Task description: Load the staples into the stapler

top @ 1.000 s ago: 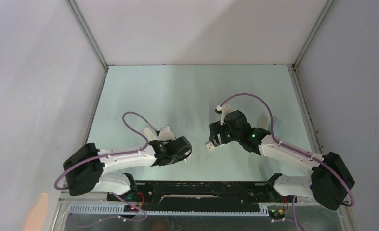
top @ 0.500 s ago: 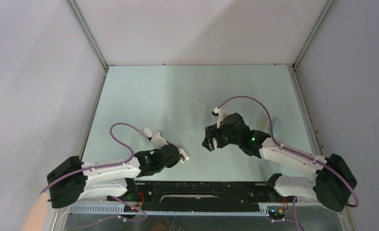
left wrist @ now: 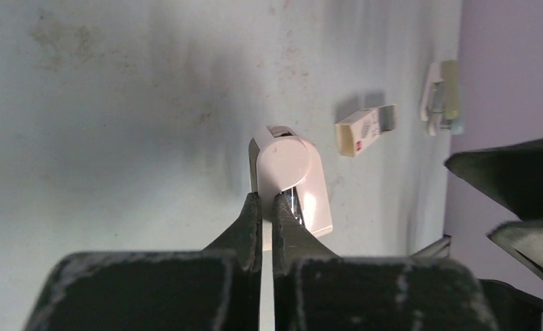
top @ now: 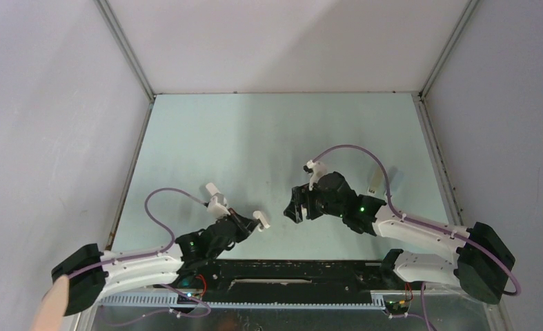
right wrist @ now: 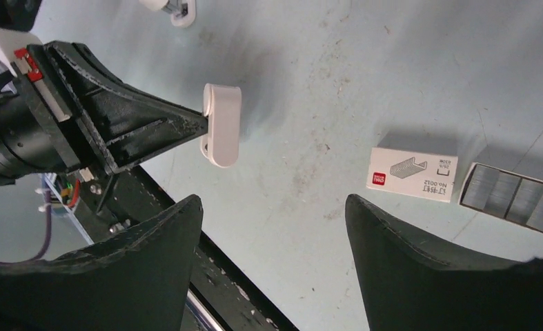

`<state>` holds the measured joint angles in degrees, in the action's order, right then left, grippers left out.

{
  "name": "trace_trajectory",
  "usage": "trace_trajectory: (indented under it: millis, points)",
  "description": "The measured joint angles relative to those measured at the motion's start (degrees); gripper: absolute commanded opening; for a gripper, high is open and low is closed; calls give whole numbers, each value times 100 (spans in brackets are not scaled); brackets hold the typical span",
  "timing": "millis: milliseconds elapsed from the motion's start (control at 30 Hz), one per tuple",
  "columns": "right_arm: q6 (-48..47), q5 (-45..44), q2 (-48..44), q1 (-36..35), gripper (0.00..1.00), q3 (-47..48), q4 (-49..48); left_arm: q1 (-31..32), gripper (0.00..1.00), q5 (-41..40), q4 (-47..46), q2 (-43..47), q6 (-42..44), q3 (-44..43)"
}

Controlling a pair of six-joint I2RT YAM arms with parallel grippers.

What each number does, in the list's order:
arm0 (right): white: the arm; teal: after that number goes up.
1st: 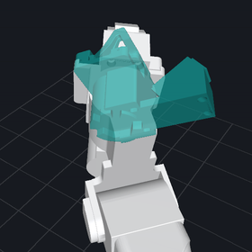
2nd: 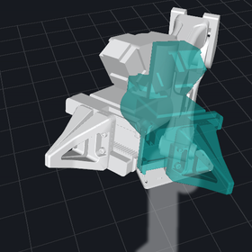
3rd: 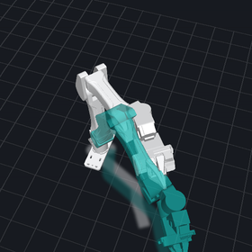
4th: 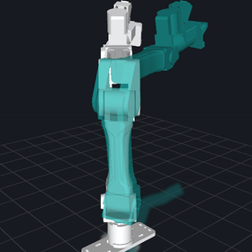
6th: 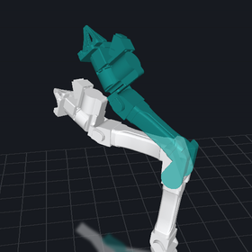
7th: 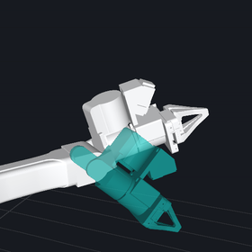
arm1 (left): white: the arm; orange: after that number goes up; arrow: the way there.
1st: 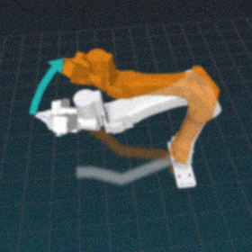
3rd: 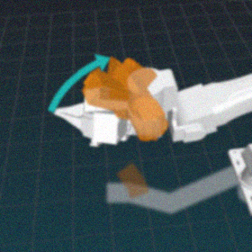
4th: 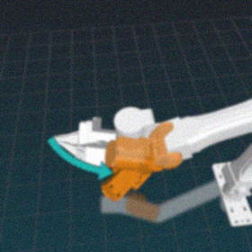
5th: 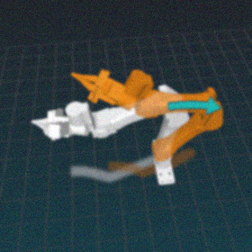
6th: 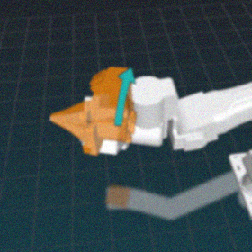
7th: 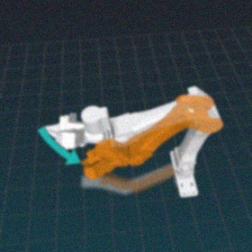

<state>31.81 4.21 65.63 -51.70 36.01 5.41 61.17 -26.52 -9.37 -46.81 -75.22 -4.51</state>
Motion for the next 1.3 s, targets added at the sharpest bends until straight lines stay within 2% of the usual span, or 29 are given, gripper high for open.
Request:
trace_trajectory:
  millis: [367,900,1133,1300]
  points:
    - [575,168,402,-225,74,-140,-1309,0,0,-42,-597,1008,326,389]
    - [1084,533,1711,-385,63,-142,-2413,0,0,17,-1023,675,505,387]
    - [1150,787,2009,-382,50,-142,-2787,0,0,17,-1137,616,605,330]
    - [1193,1029,2188,-328,25,-140,-2986,0,0,15,-1248,577,691,326]
